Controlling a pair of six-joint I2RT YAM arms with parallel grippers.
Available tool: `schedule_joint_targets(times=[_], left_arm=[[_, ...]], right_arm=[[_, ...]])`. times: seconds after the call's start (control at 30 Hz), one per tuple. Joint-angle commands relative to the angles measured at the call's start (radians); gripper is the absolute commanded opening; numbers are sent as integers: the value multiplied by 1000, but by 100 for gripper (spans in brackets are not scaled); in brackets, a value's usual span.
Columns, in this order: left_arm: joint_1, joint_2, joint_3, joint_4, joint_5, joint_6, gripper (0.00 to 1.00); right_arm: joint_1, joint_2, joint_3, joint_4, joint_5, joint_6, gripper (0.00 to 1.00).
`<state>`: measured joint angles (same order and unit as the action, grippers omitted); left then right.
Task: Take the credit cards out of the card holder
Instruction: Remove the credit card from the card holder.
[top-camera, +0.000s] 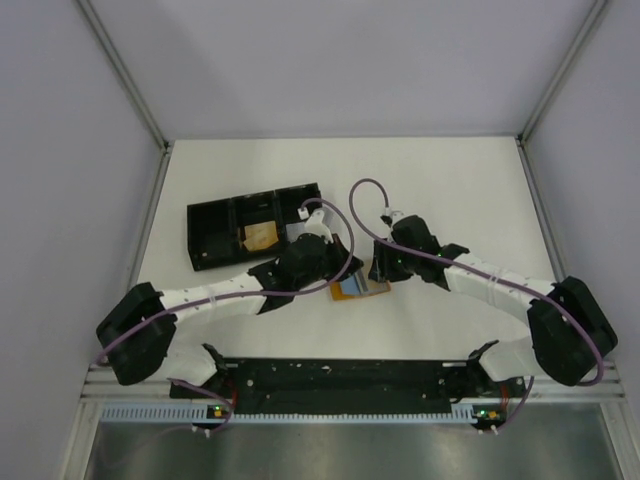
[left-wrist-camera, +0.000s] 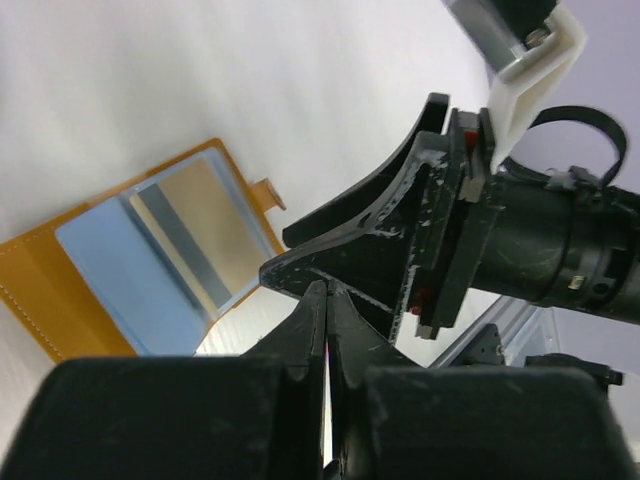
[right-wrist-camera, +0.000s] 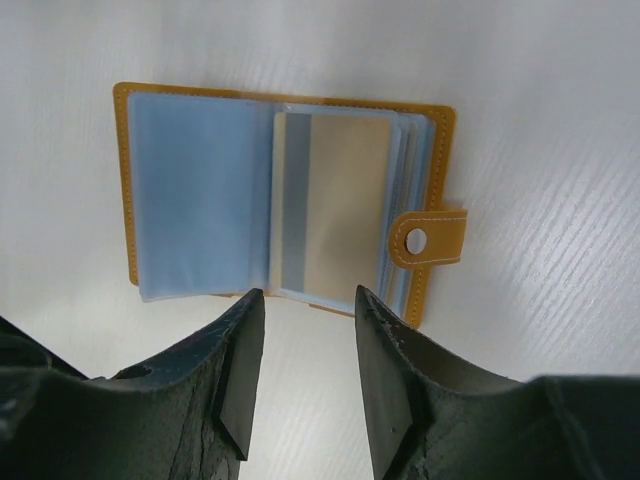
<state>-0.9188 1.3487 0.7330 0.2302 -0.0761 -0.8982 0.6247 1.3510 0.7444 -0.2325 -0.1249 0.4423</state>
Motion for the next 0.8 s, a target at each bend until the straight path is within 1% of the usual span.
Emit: schedule_joint_targets(times=[0.0,0.1,0.33,0.57,0.77], left_arm=[[-2,70,16,-26,9,15,0],[1,108,-6,-61,-16,-5,0],[26,194,-72,-51,-22,-28,0],[34,191,-119,-48,-28,-39,0],[37,196,-149,-35,-16,-53,0]], right_arm=[[-17,14,-17,56,1,18,41],[-16,30,-27,77,-21,21,40],[-17,85,-34,98,-21,32,36],[-17,103,-37,91,-5,30,36],[-17,112,-34,91,-36,26,36]])
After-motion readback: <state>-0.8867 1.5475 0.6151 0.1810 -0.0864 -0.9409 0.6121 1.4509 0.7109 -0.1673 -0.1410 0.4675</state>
